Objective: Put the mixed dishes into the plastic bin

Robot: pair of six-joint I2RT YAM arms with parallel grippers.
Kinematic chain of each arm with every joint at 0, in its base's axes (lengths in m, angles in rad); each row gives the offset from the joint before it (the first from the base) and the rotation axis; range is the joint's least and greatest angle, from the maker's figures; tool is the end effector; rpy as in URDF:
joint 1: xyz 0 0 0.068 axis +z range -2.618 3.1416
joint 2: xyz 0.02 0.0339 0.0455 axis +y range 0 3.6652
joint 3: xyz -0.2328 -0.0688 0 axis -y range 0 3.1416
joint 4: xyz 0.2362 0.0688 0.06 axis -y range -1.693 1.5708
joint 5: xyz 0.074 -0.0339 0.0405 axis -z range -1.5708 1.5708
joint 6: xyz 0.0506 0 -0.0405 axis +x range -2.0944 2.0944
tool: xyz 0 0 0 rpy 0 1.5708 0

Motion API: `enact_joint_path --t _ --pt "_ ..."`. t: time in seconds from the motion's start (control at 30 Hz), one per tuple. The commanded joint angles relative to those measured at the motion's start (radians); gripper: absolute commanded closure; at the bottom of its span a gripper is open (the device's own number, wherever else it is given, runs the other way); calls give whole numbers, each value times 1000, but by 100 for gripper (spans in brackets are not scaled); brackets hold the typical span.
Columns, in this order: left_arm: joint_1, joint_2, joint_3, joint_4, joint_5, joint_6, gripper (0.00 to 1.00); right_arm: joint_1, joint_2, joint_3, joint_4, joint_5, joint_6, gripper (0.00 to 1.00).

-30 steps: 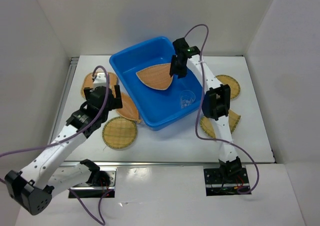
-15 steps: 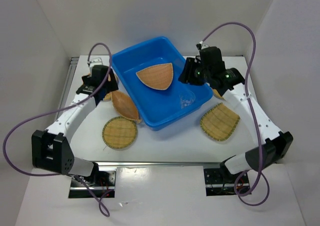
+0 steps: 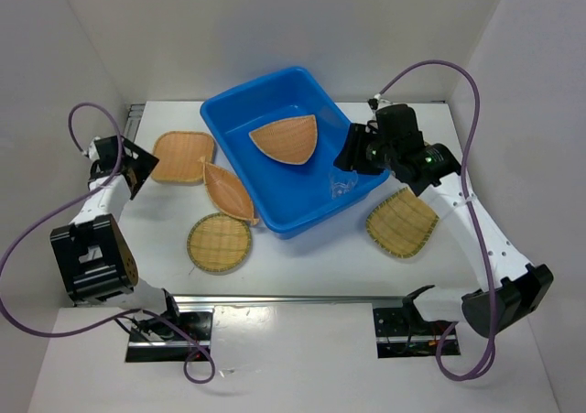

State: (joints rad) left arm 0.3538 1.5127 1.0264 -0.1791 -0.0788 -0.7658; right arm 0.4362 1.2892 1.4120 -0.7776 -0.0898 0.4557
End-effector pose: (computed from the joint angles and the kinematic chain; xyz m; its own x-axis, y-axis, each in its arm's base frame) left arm 0.3187 0.1220 0.2117 -0.1378 -0.7875 -0.6007 -0.6922 0.5104 -0.5102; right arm 0.2528 0.1229 0.3499 -0.7092 0.1530 -0.6882 -0.1928 0.8968 0.3981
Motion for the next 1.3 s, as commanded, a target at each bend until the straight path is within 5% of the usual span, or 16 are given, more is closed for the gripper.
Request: enact_joint_path --t 0.0,0.5,0.93,1.27 --pt "2 23 -37 133 79 -108 6 3 -31 -16 -11 -11 1 47" --pt "11 164 -199 446 27 -401 16 3 -31 67 -83 18 1 47" --pt "11 323 -184 636 63 -461 22 3 36 128 -101 28 20 47" --pt "11 397 -161 661 83 -495 45 3 45 119 -101 47 51 47"
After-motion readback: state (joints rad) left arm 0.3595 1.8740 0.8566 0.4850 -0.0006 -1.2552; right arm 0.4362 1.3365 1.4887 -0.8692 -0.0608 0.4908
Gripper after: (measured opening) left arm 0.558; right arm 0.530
